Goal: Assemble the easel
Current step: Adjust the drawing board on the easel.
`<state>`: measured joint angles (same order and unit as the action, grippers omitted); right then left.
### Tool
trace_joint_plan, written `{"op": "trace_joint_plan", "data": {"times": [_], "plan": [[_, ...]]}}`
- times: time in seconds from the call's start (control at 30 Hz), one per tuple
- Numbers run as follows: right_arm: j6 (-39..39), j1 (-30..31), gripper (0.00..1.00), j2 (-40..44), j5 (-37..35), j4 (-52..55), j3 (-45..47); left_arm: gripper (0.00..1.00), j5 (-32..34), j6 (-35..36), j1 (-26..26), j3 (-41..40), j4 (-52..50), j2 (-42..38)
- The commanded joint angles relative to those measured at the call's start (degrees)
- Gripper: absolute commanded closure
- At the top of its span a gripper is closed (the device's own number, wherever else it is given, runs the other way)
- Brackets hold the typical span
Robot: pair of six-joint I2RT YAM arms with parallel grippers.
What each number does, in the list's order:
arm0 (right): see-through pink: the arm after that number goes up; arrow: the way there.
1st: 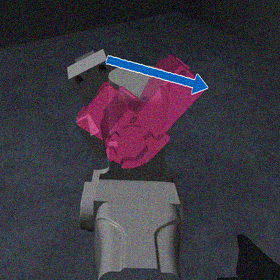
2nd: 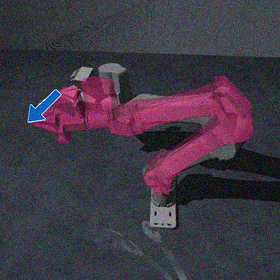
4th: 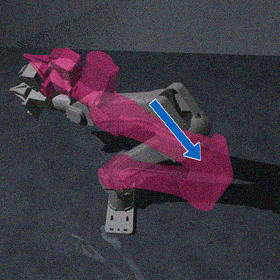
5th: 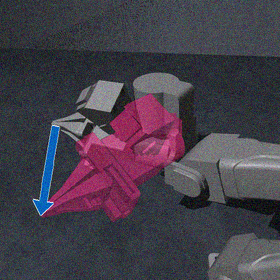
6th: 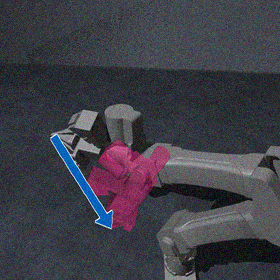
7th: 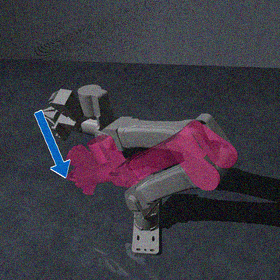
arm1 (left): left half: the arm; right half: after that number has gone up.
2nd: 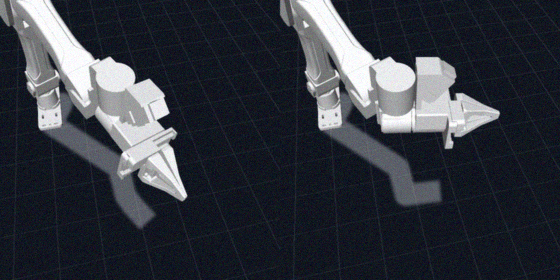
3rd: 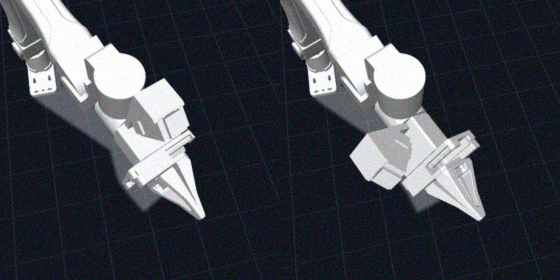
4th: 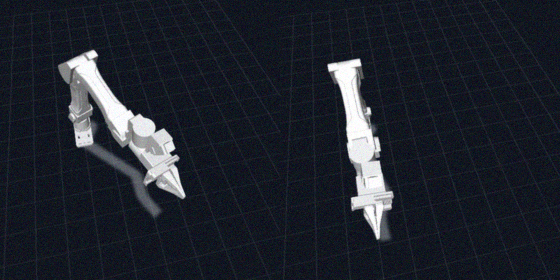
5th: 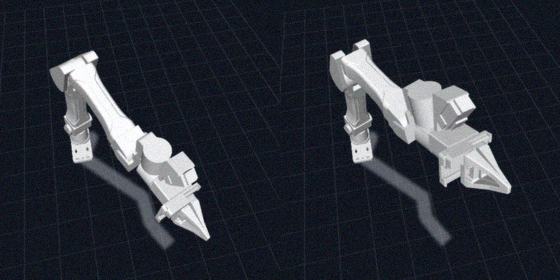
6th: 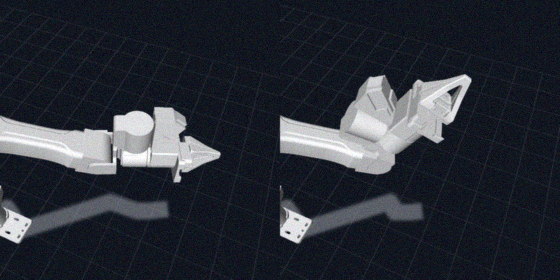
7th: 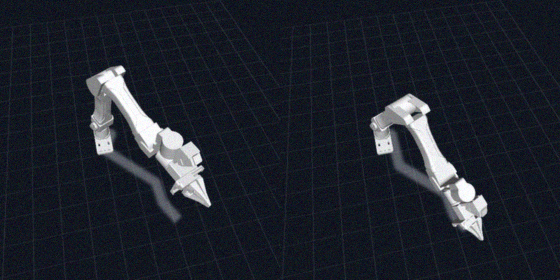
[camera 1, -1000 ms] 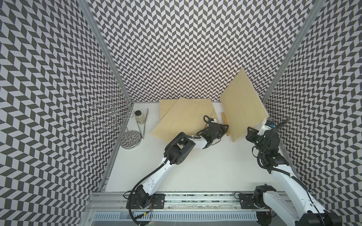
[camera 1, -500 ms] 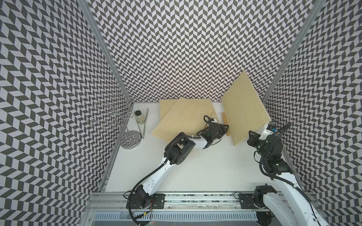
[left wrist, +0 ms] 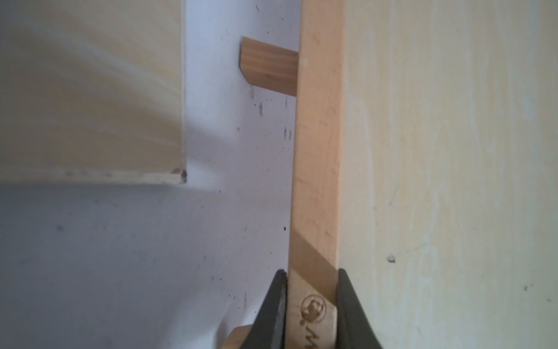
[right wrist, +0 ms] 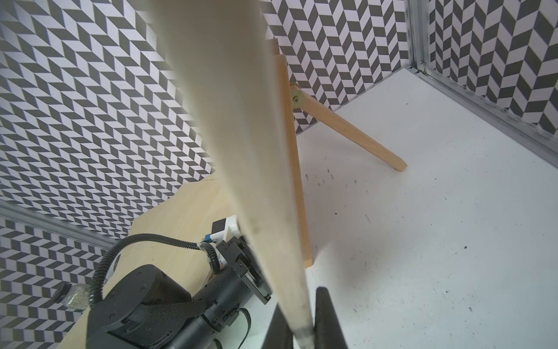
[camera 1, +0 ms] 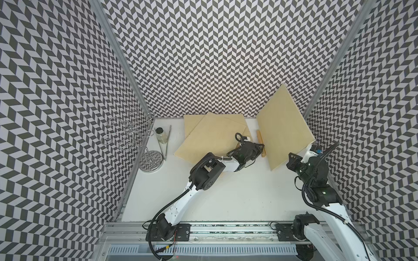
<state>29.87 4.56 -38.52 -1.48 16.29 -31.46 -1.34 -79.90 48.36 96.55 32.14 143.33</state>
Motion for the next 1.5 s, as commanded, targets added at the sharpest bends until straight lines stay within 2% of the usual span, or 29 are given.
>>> {"op": "trace_joint_plan", "data": {"times": [0.0, 0.03, 0.07, 0.1, 0.23, 0.37, 0.43, 0.53, 0.67, 0.7, 0.83, 0.93, 1.07, 1.17, 1.3, 1.37, 1.47], "plan": [[8.19, 0.80, 0.95, -0.14, 0.37, 15.48, -0.25, 1.00, 2.75, -2.81, -0.60, -0.31, -6.39, 0.23], [8.48, 0.76, 0.93, -0.06, 0.20, 15.71, -0.16, 1.00, 2.78, -2.63, -0.62, -0.31, -6.39, 0.37], [8.67, 0.75, 0.86, 0.10, 0.10, 16.27, -0.12, 1.00, 2.83, -2.55, -0.55, -0.25, -6.59, 0.40], [9.07, 0.95, 0.74, 0.25, -0.41, 17.07, -0.37, 1.00, 2.95, -2.46, -0.42, -0.23, -6.72, 0.37], [9.77, 1.21, 0.42, 1.32, -2.19, 19.66, -2.11, 1.00, 3.17, -2.46, -0.38, -0.26, -6.74, 0.46], [10.20, 1.24, 0.26, 2.06, -2.29, 21.07, -4.63, 1.00, 3.36, -2.64, -0.28, -0.40, -6.74, 0.07], [10.06, 1.22, 0.23, 2.14, -0.36, 21.40, -5.69, 1.00, 3.37, -2.72, -0.22, -0.53, -6.79, -0.36], [9.15, 1.20, 0.21, 1.19, 1.67, 24.86, -8.59, 0.76, 2.85, -2.21, -0.27, -1.24, -7.23, -1.87], [6.30, 1.21, 0.21, 1.22, 1.92, 31.29, -13.74, 0.55, 2.33, -1.05, -0.62, -5.09, -8.79, -6.48], [5.85, 1.20, 0.21, 1.01, 2.31, 32.81, -14.80, 0.53, 2.07, -0.30, -0.82, -5.59, -10.76, -7.80], [2.76, 1.19, 0.21, -1.25, 7.45, 36.75, -16.44, 0.52, 3.21, 3.79, -2.40, -8.39, -20.12, -14.70], [-1.08, 1.31, 0.22, -4.83, 16.88, 35.80, -16.27, 0.48, 3.82, 7.03, -3.73, -14.46, -20.56, -21.53], [-4.48, 4.10, 0.25, -9.38, 24.25, 32.15, -18.73, 0.47, 3.80, 17.83, -5.76, -21.56, -23.35, -31.51], [-4.16, 10.80, 0.27, -14.32, 23.04, 27.52, -21.38, 0.46, 5.04, 28.59, -7.84, -26.99, -27.49, -39.70], [-2.20, 20.14, 0.27, -23.76, 15.75, 19.22, -23.43, 0.45, 11.11, 39.61, -10.40, -35.19, -34.34, -50.59], [-3.63, 21.56, 0.27, -30.36, 15.56, 14.81, -24.56, 0.45, 14.39, 41.22, -11.46, -39.86, -36.68, -56.63], [-4.44, 21.60, 0.27, -42.32, 13.02, 11.04, -28.94, 0.45, 13.26, 39.54, -14.62, -48.54, -37.22, -66.25]]}}
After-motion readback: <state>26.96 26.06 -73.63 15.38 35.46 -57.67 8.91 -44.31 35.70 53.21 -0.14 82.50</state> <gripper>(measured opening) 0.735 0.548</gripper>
